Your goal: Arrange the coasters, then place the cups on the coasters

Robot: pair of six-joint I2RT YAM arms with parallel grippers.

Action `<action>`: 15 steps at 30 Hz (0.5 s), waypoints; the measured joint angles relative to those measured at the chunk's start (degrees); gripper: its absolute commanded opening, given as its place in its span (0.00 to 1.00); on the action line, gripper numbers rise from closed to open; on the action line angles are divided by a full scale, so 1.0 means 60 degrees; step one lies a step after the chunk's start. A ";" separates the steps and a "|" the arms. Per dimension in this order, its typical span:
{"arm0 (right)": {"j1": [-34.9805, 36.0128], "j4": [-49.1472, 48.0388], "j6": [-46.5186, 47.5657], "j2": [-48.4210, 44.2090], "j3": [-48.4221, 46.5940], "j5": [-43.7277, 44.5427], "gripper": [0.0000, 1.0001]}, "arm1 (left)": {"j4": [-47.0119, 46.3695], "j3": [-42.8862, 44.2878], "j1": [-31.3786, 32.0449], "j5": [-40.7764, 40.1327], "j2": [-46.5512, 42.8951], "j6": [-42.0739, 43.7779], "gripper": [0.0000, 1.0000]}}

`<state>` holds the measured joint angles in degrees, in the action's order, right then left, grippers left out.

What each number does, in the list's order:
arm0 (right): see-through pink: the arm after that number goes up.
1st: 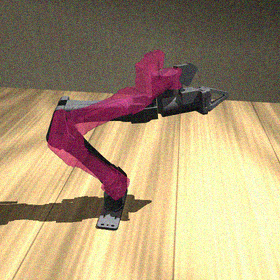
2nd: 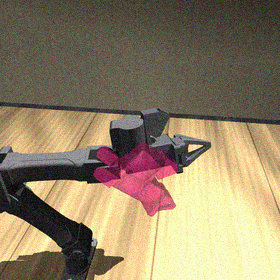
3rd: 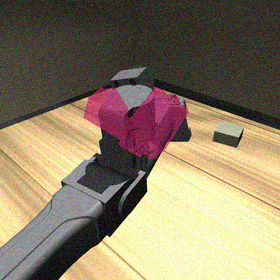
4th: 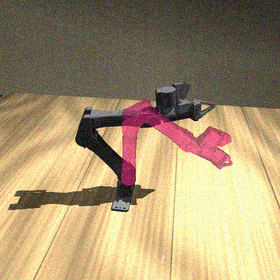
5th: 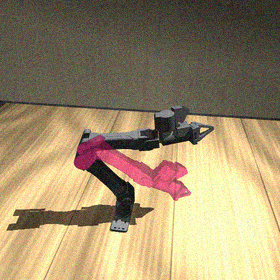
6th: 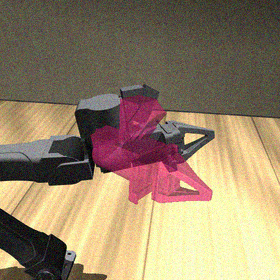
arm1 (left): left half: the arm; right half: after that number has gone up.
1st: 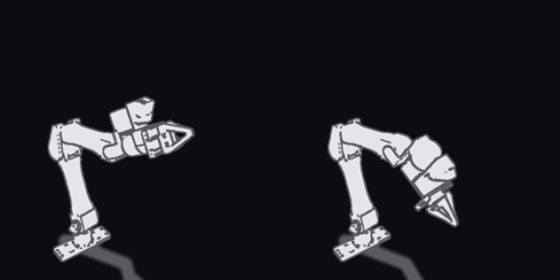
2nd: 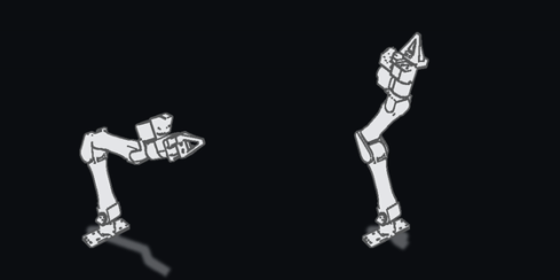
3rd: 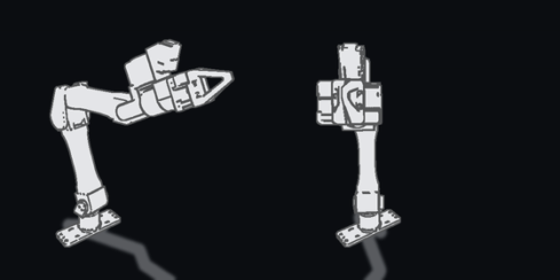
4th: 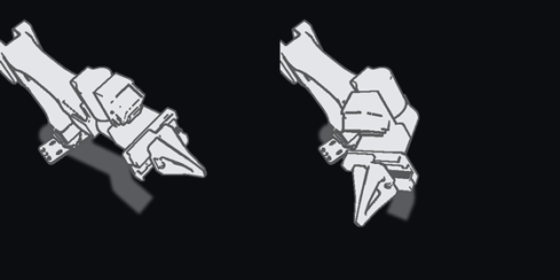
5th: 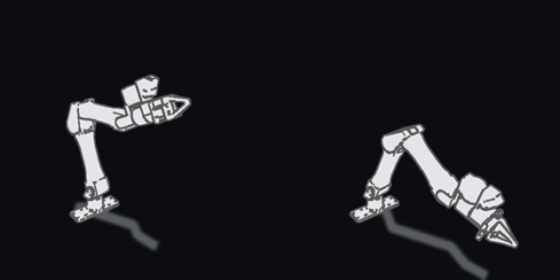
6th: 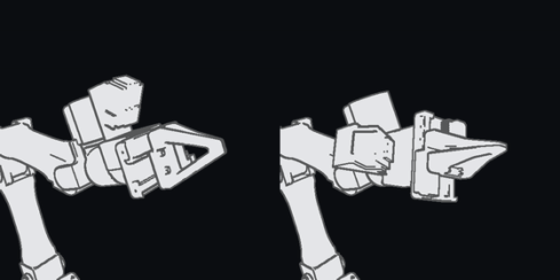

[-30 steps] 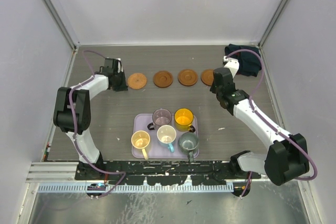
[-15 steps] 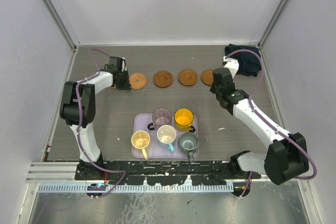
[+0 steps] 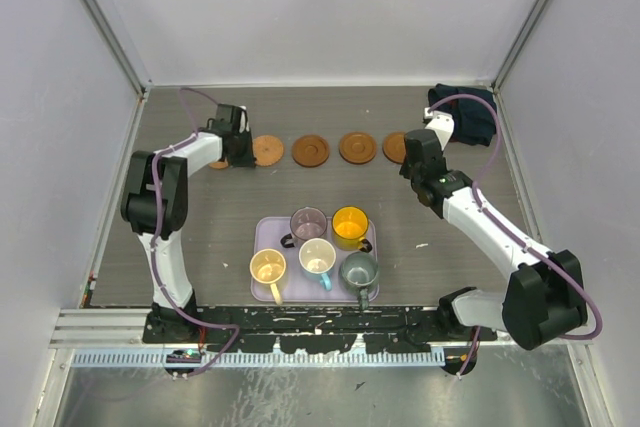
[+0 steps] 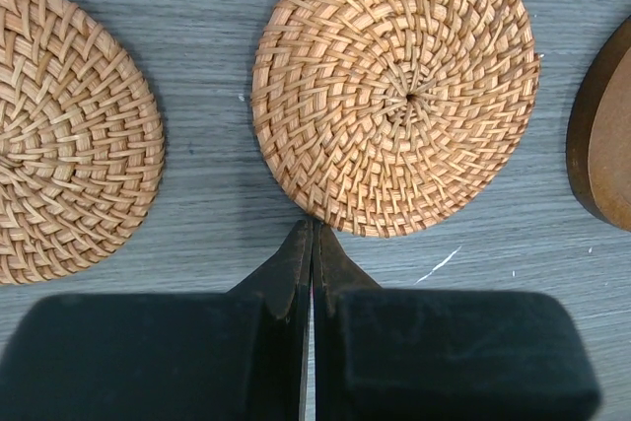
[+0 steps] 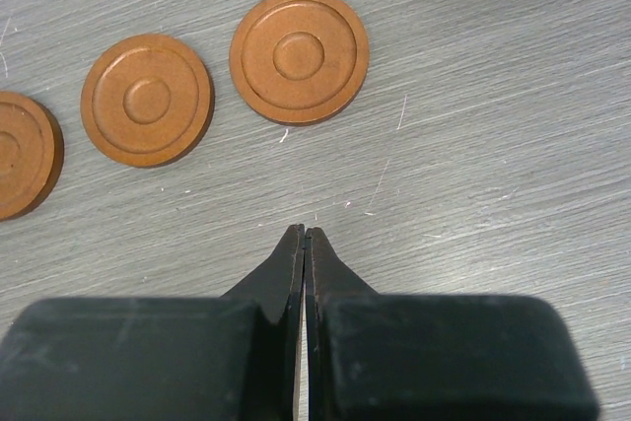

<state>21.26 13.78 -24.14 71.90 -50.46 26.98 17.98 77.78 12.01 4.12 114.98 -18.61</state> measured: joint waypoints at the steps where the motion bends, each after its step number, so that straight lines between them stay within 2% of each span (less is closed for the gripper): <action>1: 0.0000 0.0000 0.0000 0.0004 0.0000 0.0000 0.03 | 0.0000 0.0000 0.0007 -0.0011 0.0000 0.0000 0.00; 8: 0.0000 -0.0004 0.0004 0.0004 0.0000 0.0036 0.03 | 0.0036 -0.0018 0.0007 -0.0142 -0.0040 0.0011 0.03; 15: 0.0000 -0.0004 0.0004 0.0000 0.0004 0.0109 0.03 | 0.0554 -0.0561 0.0044 -0.0331 -0.0732 0.0040 0.11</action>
<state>21.26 13.76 -24.12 71.90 -50.43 27.64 21.30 74.41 12.27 2.13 110.59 -18.37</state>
